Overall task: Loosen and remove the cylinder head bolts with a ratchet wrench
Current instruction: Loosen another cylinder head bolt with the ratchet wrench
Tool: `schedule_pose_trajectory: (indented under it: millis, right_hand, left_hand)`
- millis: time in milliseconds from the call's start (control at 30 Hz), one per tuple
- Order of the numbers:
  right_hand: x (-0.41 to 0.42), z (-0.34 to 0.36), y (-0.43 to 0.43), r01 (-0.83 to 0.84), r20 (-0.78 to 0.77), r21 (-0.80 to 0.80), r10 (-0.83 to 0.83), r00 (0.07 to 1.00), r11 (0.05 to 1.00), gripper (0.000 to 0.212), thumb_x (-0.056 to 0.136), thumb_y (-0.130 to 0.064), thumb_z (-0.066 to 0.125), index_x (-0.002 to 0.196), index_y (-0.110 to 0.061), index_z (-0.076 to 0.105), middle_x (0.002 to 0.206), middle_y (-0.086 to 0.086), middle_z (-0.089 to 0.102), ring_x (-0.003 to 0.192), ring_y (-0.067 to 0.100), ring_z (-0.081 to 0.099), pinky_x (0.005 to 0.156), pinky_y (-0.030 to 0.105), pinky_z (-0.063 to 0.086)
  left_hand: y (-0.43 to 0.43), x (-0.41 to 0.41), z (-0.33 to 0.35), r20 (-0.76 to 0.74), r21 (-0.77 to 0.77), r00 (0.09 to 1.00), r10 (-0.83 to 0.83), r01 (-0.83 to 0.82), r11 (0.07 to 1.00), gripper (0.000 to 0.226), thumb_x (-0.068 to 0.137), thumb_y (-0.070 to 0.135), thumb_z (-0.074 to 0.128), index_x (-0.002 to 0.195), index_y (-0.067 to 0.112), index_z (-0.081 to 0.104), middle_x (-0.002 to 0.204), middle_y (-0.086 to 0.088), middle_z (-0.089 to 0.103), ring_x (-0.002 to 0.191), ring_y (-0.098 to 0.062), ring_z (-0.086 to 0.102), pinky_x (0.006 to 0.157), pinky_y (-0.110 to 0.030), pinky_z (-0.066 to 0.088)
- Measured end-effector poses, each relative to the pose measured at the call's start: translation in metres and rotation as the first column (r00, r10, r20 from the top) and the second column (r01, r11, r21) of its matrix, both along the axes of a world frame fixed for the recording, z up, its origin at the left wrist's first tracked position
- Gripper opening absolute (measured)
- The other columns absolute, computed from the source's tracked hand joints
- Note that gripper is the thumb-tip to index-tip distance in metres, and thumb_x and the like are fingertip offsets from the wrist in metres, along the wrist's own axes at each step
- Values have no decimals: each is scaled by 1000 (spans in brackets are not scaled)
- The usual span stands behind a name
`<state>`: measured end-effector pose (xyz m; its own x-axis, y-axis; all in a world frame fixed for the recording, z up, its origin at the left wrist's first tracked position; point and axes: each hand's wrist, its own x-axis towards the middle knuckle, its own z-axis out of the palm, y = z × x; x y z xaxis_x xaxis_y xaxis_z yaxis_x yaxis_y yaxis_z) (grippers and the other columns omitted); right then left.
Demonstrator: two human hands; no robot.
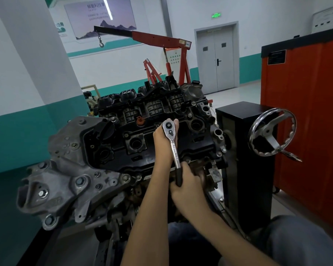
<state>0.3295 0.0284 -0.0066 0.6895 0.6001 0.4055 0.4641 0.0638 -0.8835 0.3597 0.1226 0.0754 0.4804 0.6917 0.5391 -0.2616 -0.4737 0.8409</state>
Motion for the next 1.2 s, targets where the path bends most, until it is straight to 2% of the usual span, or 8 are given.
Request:
schedule_pose_trajectory:
  millis: [233,433,533,633,767,967,1100,1200]
  right_hand:
    - [94,47,-60,-54,389,-364,205,898,930,28,78,1,57,86,-25,51,64,-4,53,56,15,54,51,21,40]
    - [146,125,-54,376,845,-461,269,461,804,25,88,-17,56,96,-34,39,62,-14,41,54,2,45,47,15,26]
    - [122,80,-58,306,740,-424,131,660,853,32,84,-14,59,87,-34,34,64,-8,44,57,15,53,45,18,31]
    - [64,25,-47,79,350,-234,8,937,969,32,79,-5,60,77,-29,38,58,-3,47,43,4,49,39,11,33]
    - [-4,0,1,-13,17,-9,13,1000,1000,30,80,-2,53,83,-30,41,61,-4,47,51,-4,53,41,11,36]
    - [69,29,-46,-60,332,-277,154,931,959,30,76,1,57,89,-25,51,63,1,54,55,14,55,48,22,41]
    - [144,104,-68,138,672,-532,317,670,835,34,83,-5,61,84,-35,45,63,-10,50,51,1,52,50,16,35]
    - [153,117,-55,339,822,-470,265,504,815,25,86,-16,59,91,-32,41,60,-12,44,52,4,45,47,18,27]
  left_hand:
    - [13,-5,0,-127,73,988,-88,98,992,50,94,15,59,50,28,41,50,15,39,55,-3,36,56,-18,32]
    - [17,-14,4,-131,65,988,-81,90,994,41,92,9,54,60,33,64,62,9,53,67,-12,44,66,-27,37]
    - [10,-11,-4,-40,-13,996,-81,81,997,43,97,11,55,59,29,47,52,17,47,59,-4,38,63,-21,35]
    - [3,-3,-6,9,-36,999,-46,46,998,45,96,15,59,61,20,31,49,15,30,52,-3,27,55,-20,29]
    - [4,-3,-4,7,-2,1000,-10,10,1000,49,96,16,60,63,20,24,52,12,22,49,-4,20,49,-19,22]
    - [13,-6,-2,-75,27,993,-94,96,995,50,95,15,59,56,22,28,50,14,29,55,-7,27,61,-27,28]
    - [14,-5,-1,-110,87,992,-65,75,993,34,92,8,54,62,21,62,50,18,50,52,1,41,58,-19,35]
    - [17,-8,-4,-93,30,995,-46,49,998,27,94,12,53,73,22,65,48,14,41,49,-4,32,48,-17,28]
